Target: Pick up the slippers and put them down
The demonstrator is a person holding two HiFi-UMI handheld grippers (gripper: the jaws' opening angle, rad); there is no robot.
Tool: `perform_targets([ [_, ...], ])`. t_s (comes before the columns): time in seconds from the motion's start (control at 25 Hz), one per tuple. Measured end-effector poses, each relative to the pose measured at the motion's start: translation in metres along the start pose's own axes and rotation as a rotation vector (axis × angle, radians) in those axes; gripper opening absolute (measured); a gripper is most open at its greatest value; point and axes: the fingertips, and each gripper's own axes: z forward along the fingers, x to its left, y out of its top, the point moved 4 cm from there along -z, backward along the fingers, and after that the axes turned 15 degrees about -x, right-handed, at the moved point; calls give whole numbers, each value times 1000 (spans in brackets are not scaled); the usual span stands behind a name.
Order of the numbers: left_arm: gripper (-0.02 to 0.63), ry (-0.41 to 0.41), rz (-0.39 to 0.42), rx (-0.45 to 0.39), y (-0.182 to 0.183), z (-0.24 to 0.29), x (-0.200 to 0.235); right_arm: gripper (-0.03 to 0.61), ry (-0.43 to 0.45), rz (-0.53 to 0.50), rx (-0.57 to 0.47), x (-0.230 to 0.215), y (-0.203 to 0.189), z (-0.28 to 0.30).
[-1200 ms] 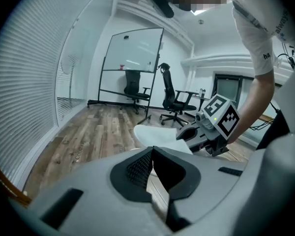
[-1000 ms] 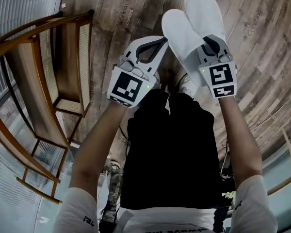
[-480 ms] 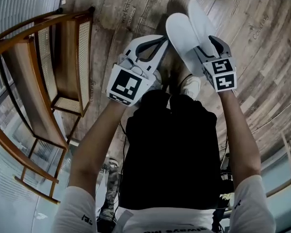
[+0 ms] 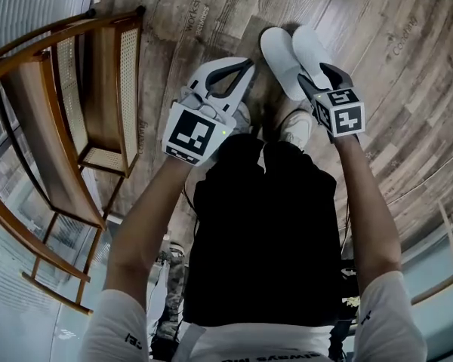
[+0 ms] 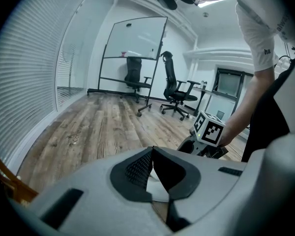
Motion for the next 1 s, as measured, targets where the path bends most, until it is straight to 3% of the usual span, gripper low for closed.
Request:
perform_targets([
  [0.2, 12, -4, -7, 6, 13, -5, -11, 245, 3, -27, -65, 12, 18, -24],
  [0.32, 12, -3, -11, -5, 40, -11, -22, 211, -9, -30, -113, 20, 43, -52],
  [0.64, 12, -3, -13, -54, 145, -43, -60, 124, -25, -52, -256, 57, 133, -150],
  [1.0, 12, 54, -50, -110, 266, -91, -96, 93, -21, -86, -360, 108, 228, -262],
])
